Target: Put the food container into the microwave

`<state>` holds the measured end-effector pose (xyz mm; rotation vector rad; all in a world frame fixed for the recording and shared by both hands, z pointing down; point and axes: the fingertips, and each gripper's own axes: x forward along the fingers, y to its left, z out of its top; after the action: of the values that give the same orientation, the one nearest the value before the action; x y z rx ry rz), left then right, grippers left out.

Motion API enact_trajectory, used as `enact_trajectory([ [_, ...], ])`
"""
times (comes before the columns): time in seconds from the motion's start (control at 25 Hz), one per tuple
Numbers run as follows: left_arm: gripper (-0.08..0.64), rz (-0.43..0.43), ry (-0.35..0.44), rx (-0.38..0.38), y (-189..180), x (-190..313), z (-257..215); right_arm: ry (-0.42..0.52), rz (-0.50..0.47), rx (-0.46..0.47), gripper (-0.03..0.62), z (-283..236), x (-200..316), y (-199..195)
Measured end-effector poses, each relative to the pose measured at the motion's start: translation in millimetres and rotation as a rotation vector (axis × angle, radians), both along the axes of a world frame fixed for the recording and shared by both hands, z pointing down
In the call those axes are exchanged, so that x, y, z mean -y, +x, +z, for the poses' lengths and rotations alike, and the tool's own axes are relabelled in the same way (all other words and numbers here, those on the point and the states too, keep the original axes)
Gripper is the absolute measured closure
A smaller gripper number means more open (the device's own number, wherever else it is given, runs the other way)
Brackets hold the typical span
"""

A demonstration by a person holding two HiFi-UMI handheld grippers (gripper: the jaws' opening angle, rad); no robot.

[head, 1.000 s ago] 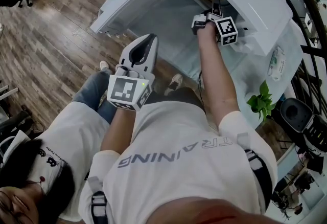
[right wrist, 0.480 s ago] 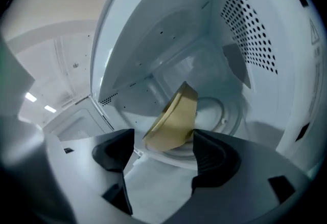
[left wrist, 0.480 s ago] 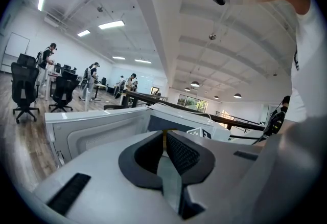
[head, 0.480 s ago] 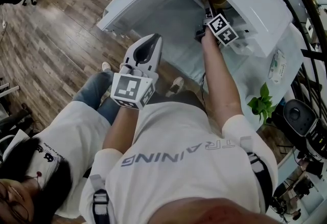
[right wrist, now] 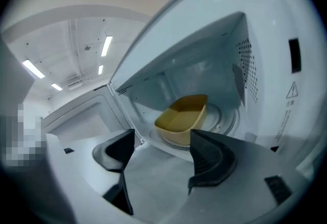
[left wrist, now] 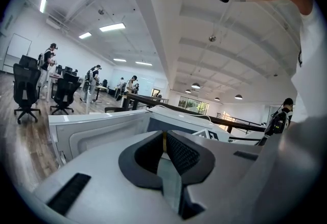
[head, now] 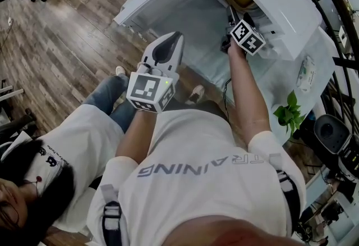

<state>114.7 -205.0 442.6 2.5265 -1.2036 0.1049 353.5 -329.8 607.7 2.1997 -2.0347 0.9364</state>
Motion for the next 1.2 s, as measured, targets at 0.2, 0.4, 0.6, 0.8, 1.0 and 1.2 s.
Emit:
enact_trajectory([
  [0.2, 0.512, -0.012, 0.034, 0.007, 4.5, -6.6, -11.8, 0.057, -0.084, -0.015, 0.331, -29.8, -27.9, -12.3],
  [0.4, 0.512, -0.023, 0.079, 0.018, 13.7, -18.4, -27.0, 0.131, -0.172, -0.104, 0.435, -73.0, -64.7, -22.7],
  [0.6, 0.512, -0.026, 0.123, 0.019, 25.4, -35.6, -43.3, 0.201, -0.234, -0.195, 0.515, -114.2, -100.2, -20.4],
  [0.8, 0.511, -0.018, 0.154, 0.016, 36.9, -54.8, -55.8, 0.263, -0.289, -0.248, 0.553, -155.7, -136.5, -15.6],
  [1.0, 0.512, -0.011, 0.176, 0.018, 44.4, -59.1, -64.8, 0.314, -0.310, -0.275, 0.569, -190.1, -170.2, -9.1],
  [1.2, 0.511, -0.008, 0.191, 0.016, 51.3, -62.9, -71.0, 0.388, -0.267, -0.301, 0.569, -225.7, -193.7, 5.9],
])
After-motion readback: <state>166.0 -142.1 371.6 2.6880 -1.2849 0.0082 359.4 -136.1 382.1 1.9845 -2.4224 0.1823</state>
